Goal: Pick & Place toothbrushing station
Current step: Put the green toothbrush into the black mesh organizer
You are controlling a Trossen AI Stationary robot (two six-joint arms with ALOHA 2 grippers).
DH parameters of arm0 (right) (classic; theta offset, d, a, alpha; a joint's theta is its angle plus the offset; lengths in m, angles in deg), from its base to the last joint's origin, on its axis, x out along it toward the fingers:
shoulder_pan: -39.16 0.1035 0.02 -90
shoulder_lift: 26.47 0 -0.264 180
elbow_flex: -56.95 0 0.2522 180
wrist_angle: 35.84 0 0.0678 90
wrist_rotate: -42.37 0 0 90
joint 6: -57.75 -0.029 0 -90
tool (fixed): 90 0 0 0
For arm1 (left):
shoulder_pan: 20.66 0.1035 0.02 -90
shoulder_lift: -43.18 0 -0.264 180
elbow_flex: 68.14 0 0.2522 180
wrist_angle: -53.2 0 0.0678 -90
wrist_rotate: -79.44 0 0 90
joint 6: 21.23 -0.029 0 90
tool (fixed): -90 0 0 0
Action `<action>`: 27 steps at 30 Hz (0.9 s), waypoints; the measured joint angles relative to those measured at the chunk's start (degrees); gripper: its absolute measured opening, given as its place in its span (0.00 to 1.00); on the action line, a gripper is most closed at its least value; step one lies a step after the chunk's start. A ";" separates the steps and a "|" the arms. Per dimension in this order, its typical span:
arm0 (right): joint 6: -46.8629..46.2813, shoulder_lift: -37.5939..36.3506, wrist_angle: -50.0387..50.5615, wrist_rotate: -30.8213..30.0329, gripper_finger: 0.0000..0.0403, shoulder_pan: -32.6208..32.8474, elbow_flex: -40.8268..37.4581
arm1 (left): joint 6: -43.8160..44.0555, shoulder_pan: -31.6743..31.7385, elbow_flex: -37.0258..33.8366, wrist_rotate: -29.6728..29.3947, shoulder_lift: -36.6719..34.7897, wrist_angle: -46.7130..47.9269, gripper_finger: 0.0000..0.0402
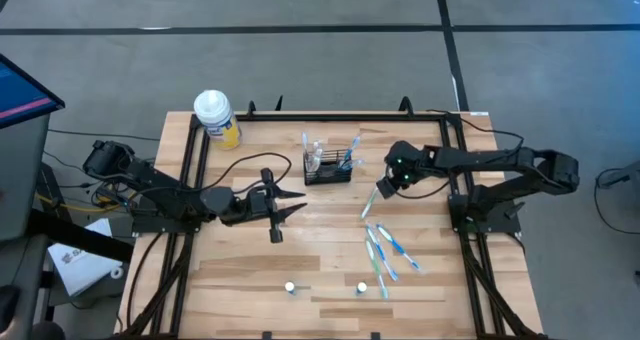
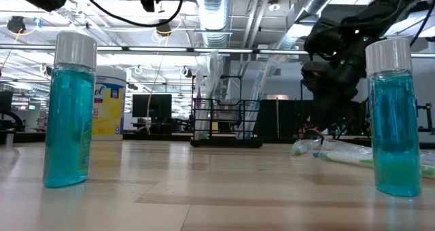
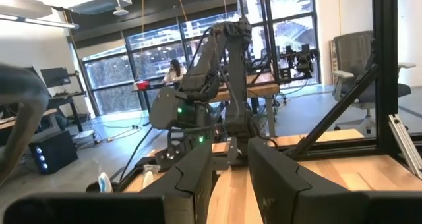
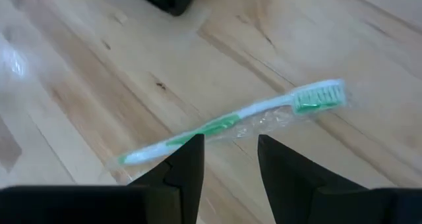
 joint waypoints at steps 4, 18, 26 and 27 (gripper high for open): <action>-4.68 0.00 -3.04 -0.14 0.34 0.39 -1.51 | 0.00 0.00 0.02 0.02 -0.64 -0.59 0.23; -11.06 6.49 -5.97 -6.04 0.33 6.22 -1.67 | 0.00 -2.06 -0.02 0.78 -6.11 -0.54 0.23; -11.45 11.69 -14.04 -5.71 0.33 5.66 -1.67 | -0.02 -2.58 -0.02 0.76 -6.62 -0.50 0.23; -11.21 11.96 -14.71 -5.45 0.33 5.28 -1.66 | -0.01 -2.58 -0.02 0.75 -6.62 -0.35 0.23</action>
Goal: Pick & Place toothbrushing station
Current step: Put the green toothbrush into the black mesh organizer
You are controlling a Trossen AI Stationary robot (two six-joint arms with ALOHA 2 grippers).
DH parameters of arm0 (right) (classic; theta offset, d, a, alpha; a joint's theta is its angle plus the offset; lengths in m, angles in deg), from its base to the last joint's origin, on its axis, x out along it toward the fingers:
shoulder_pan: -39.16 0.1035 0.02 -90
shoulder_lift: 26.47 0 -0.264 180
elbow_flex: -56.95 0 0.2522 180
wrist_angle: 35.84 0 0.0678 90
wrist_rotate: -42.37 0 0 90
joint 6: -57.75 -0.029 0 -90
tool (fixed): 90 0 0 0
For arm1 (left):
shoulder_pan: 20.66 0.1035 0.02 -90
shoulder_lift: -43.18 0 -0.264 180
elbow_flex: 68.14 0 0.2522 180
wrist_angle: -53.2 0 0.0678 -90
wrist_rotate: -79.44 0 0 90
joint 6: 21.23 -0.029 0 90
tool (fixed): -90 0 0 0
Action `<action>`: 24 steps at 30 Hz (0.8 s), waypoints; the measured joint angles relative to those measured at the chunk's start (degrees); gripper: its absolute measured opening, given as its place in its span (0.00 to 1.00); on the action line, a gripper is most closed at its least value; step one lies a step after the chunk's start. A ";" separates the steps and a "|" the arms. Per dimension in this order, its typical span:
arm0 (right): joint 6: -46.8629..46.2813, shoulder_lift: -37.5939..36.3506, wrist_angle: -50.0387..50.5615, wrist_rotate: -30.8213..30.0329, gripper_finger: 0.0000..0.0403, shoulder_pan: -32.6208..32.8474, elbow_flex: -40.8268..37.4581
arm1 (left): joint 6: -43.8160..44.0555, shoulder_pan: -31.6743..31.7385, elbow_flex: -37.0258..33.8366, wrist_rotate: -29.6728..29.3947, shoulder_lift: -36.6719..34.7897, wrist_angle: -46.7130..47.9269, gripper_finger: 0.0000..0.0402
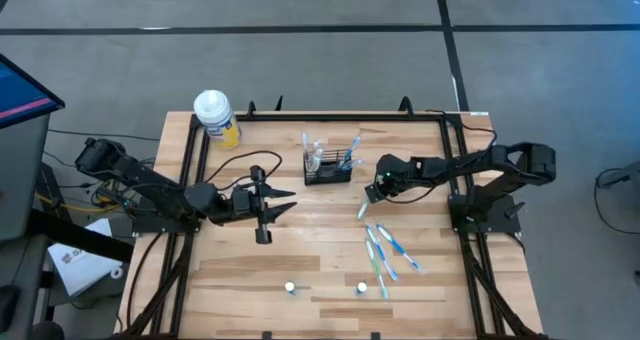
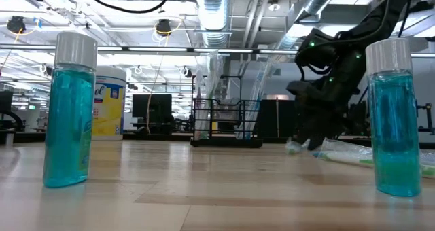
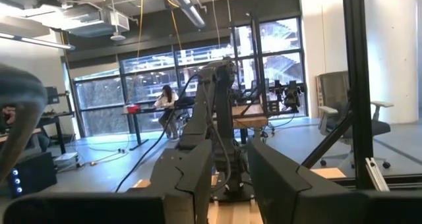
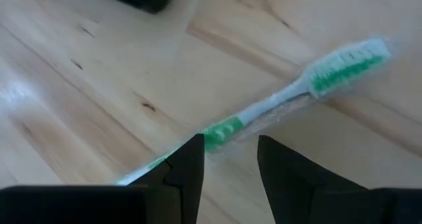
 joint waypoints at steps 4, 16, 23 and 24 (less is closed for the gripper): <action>0.83 -0.45 -0.27 0.67 0.33 -1.77 0.03 | -0.01 0.00 0.00 -0.02 0.00 0.04 0.23; 1.38 -1.98 0.38 1.09 0.32 -7.22 0.03 | -0.01 0.00 0.01 -0.07 0.02 0.17 0.23; 0.52 0.56 -1.08 1.09 0.30 -8.46 0.05 | -0.01 0.00 0.00 -0.08 0.04 0.20 0.23; 0.50 0.82 -1.34 1.05 0.30 -8.66 0.05 | -0.01 0.00 0.02 -0.08 0.04 0.20 0.23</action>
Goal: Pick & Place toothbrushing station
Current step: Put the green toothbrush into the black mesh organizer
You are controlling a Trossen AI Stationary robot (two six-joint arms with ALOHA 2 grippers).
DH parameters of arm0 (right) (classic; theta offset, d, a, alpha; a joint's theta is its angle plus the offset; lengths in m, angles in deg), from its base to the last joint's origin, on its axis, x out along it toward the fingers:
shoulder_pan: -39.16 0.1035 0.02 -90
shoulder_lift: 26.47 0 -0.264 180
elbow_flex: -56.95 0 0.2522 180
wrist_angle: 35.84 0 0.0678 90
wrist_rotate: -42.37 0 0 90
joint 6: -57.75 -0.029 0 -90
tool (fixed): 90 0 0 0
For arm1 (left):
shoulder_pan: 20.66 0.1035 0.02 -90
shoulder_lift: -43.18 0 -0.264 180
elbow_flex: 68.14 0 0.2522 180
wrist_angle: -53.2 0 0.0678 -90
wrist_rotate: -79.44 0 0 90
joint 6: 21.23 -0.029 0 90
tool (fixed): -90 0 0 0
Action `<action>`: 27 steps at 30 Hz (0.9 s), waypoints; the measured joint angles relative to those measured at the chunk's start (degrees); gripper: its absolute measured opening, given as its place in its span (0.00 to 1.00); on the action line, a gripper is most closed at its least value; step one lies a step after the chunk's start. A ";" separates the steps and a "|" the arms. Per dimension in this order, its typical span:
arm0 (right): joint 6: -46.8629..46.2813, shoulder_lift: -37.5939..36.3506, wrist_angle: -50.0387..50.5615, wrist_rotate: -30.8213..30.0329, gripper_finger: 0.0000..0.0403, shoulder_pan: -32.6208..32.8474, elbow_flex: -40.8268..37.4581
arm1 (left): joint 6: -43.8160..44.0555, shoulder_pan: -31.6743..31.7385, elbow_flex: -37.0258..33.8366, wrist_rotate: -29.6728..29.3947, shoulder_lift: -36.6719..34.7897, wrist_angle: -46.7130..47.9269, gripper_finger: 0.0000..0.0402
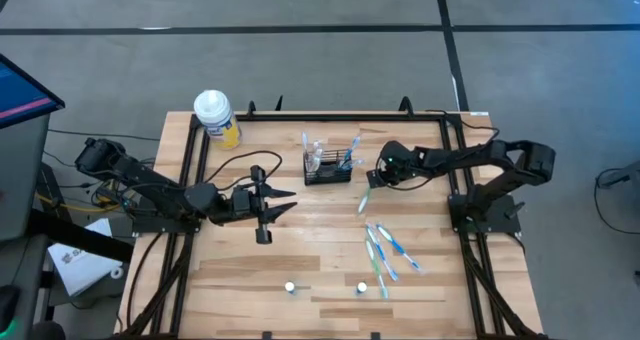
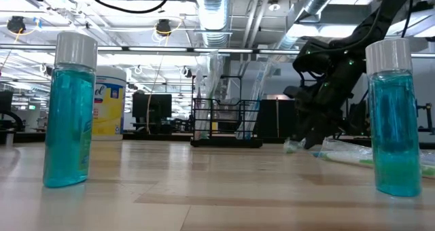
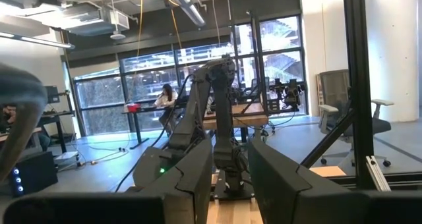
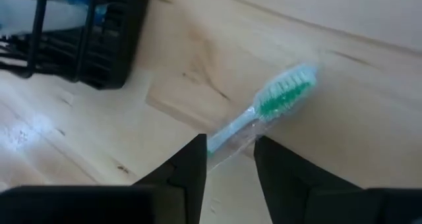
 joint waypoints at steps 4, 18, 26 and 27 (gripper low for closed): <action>0.14 0.22 -0.56 -0.72 0.27 -0.68 0.04 | 0.00 0.00 0.00 0.00 0.00 0.00 0.23; 7.21 0.30 -2.23 -1.47 0.00 -2.48 -0.02 | -0.02 0.00 0.00 0.00 0.02 0.02 0.23; 9.49 -2.00 -4.27 -1.31 0.00 -2.46 0.35 | -0.02 0.00 0.00 0.00 0.02 0.03 0.23; 9.97 -2.85 -4.00 -1.30 0.00 -2.46 0.33 | -0.02 0.00 0.00 0.00 0.02 0.04 0.23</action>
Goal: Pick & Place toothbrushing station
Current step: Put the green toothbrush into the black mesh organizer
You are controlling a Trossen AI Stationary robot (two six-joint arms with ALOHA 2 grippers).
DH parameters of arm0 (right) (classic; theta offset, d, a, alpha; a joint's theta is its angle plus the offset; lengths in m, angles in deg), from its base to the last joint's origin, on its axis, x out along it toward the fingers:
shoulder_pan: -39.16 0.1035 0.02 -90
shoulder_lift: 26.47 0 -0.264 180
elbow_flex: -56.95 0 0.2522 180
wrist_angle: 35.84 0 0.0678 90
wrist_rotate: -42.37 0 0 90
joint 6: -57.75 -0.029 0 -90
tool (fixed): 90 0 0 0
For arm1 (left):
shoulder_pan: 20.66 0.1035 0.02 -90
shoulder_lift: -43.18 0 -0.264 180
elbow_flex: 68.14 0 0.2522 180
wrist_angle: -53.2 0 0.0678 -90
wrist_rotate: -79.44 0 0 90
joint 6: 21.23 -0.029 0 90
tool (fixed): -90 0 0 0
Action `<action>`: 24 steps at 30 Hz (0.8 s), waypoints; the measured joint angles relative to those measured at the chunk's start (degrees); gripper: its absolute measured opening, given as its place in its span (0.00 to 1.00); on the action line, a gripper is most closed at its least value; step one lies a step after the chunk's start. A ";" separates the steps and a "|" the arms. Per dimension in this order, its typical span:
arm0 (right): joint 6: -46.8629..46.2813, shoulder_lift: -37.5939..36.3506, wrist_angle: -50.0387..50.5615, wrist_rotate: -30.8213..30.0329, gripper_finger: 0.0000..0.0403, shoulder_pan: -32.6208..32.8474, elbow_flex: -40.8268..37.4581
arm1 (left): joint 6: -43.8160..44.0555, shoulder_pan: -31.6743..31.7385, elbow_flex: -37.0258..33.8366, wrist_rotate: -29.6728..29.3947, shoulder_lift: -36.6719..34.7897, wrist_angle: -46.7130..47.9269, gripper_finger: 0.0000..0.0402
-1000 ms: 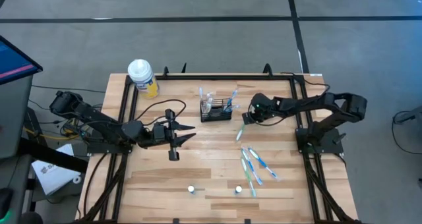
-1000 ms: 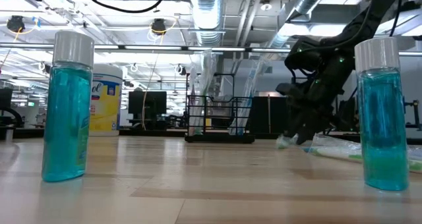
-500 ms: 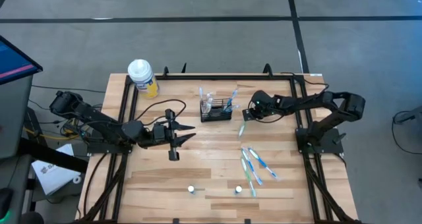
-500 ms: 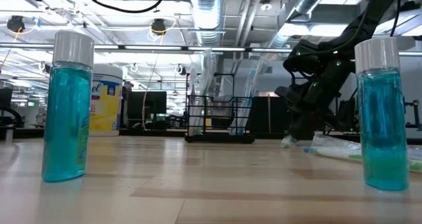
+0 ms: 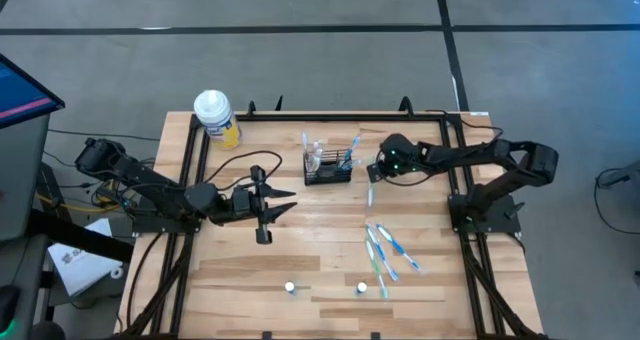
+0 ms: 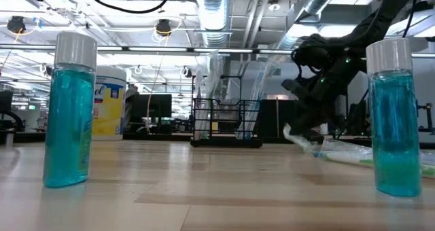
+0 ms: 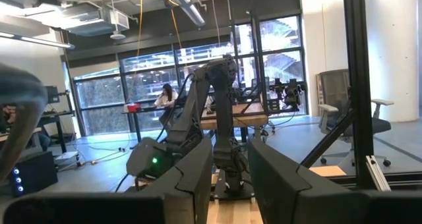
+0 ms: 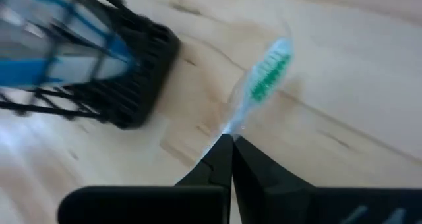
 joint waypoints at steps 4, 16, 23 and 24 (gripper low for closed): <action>1.39 -4.15 -0.12 -0.50 0.00 0.04 0.00 | 0.00 0.00 0.00 -0.02 0.00 -0.02 0.23; 5.33 -19.16 0.05 -8.04 0.00 3.86 0.00 | 0.00 0.00 0.00 0.00 0.00 0.00 0.23; 7.92 -25.38 -0.75 -13.99 0.00 7.83 0.00 | 0.00 0.00 0.02 0.00 0.00 0.00 0.23; 8.35 -25.93 -1.55 -15.04 0.00 8.46 0.00 | 0.00 0.00 0.00 -0.02 0.00 0.00 0.23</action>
